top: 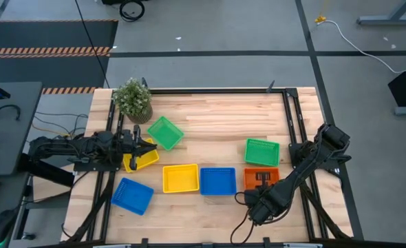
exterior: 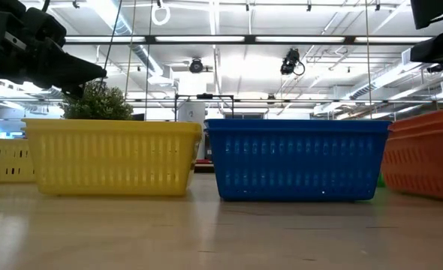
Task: Stack baskets by color
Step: Stack the top orange bin on top of the bottom orange bins, then stack the left green bin on top of the right green bins
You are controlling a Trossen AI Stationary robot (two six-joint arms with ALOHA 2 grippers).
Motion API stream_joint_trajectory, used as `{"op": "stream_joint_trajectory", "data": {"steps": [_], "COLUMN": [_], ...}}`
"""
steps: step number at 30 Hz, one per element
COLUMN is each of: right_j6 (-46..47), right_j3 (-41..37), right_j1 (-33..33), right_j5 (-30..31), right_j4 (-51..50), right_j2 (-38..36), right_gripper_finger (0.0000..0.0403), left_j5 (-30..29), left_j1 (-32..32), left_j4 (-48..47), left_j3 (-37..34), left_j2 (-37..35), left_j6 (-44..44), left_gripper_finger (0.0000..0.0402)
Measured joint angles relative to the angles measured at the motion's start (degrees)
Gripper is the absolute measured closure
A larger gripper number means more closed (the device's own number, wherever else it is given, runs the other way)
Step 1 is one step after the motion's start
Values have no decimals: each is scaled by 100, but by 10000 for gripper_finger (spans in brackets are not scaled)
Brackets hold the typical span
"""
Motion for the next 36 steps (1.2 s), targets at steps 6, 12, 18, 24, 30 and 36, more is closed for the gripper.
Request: {"op": "stream_joint_trajectory", "data": {"steps": [6,12,18,24,30,36], "right_j6": [139,215,74,-815,-2007,-4071], "right_j3": [0,329,684,302,-739,-1707], "right_j1": [15,15,17,73,-533,-1436], "right_j5": [-138,-273,457,2661,3339,2456], "right_j4": [-129,-497,-587,590,3495,8036], "right_j2": [0,-31,-409,-1017,-1370,-882], "right_gripper_finger": [345,279,241,240,242,241], "left_j5": [1,-1,-1,1,1,0], "left_j1": [0,2,2,0,0,0], "left_j4": [0,0,0,0,0,0], "left_j3": [0,0,0,0,0,0], "left_j2": [0,0,0,0,0,-1], "left_j6": [1,-1,0,-1,1,-1], "left_gripper_finger": [365,371,365,364,373,369]}}
